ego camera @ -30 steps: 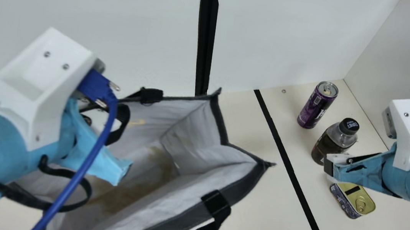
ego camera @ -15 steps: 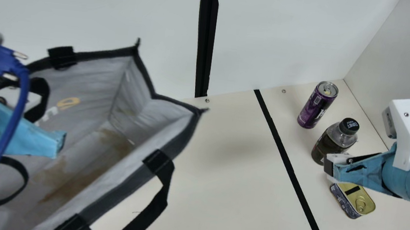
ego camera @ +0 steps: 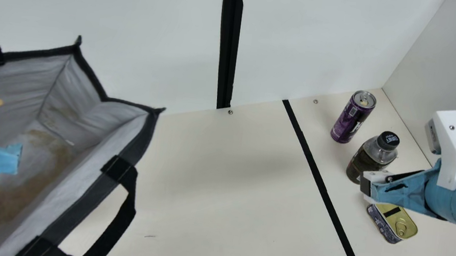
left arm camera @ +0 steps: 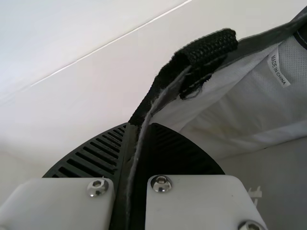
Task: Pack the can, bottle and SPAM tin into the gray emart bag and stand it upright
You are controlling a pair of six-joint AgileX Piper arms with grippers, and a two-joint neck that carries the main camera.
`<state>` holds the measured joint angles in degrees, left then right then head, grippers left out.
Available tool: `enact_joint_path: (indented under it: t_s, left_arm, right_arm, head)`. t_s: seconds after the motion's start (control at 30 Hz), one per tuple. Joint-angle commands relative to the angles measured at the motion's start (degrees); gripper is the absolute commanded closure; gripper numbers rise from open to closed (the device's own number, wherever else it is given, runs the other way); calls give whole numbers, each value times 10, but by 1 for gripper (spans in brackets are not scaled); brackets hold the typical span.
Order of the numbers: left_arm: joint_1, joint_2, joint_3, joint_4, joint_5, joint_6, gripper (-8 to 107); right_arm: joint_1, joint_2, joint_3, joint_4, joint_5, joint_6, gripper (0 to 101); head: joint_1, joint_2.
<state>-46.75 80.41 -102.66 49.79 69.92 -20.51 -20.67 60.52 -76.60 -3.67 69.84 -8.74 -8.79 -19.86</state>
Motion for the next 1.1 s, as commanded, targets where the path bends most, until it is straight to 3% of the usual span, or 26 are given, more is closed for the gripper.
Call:
enact_joint_path:
  t_s: [0.0,0.47,1.07]
  left_arm:
    - [-3,-3,27,28,0,-16,107]
    - [-54,-2,126,36,0,-106,107]
    - [-104,29,153,-46,0,-176,107]
  right_arm:
    - [0,0,0,0,0,0,6]
    - [0,0,0,0,0,0,6]
    - [0,0,0,0,0,0,6]
  head:
    - [-12,-1]
    - [-12,-1]
    - [-12,-1]
